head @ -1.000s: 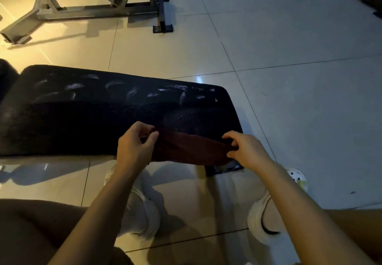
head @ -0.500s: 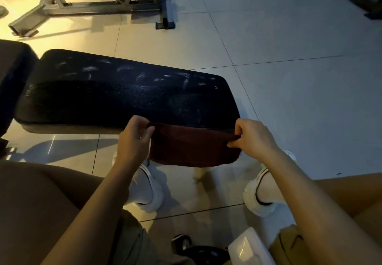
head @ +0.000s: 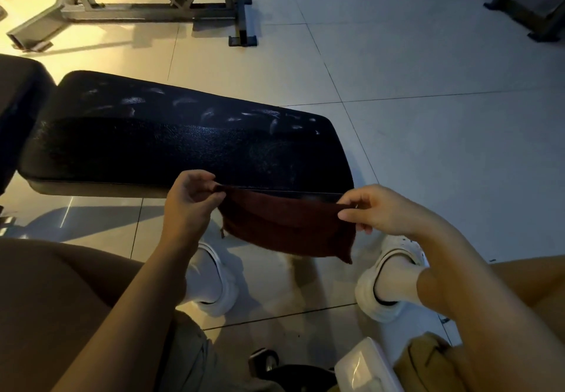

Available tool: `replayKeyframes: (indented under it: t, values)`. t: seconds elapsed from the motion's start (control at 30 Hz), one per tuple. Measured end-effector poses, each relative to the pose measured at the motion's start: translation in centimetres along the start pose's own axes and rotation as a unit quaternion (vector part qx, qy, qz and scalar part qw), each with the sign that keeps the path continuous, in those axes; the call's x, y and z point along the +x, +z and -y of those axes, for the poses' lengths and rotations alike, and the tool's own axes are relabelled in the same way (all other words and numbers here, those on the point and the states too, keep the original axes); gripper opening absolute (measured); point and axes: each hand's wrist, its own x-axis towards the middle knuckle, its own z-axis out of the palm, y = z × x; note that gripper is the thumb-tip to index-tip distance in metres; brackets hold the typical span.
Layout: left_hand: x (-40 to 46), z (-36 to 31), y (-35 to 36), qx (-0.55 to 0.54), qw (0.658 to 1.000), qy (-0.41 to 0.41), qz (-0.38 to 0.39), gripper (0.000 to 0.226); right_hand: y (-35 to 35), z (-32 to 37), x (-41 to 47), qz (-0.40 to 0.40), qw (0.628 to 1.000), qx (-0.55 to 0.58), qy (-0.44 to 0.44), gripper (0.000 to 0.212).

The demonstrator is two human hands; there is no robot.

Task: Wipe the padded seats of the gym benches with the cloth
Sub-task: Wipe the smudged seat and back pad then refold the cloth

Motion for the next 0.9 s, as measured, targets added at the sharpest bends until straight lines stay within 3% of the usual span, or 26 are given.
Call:
replayKeyframes:
  t: [0.17, 0.37, 0.47, 0.57, 0.73, 0.83, 0.9]
  values:
    - [0.0, -0.2, -0.3, 0.096, 0.992, -0.037, 0.079, 0.035, 0.9, -0.7, 0.7, -0.13, 0.988, -0.057, 0.057, 0.019]
    - [-0.5, 1.3, 0.5, 0.307, 0.934, 0.027, 0.18, 0.025, 1.7, -1.2, 1.6, -0.242, 0.954, -0.145, 0.101, 0.025]
    - [-0.9, 2.0, 1.1, 0.378, 0.907, 0.067, 0.172, 0.021, 1.9, -0.5, 2.8, -0.31, 0.932, -0.175, 0.073, 0.022]
    - [-1.4, 1.8, 1.2, 0.406, 0.9, 0.086, 0.133, 0.017, 2.0, 2.0, 6.6, -0.358, 0.924, -0.136, 0.009, 0.018]
    - [-0.4, 2.2, -1.0, 0.388, 0.92, 0.036, 0.047, 0.016, 6.8, 9.3, 16.6, -0.312, 0.938, -0.04, -0.145, 0.024]
    - [0.5, 3.1, -2.2, 0.448, 0.894, -0.005, 0.015, 0.028, 12.2, 9.9, 21.1, -0.208, 0.968, -0.07, -0.125, 0.051]
    - [1.3, 3.8, -2.5, 0.483, 0.875, 0.022, -0.006, 0.04, 14.4, 8.6, 22.3, -0.197, 0.966, -0.144, -0.089, 0.058]
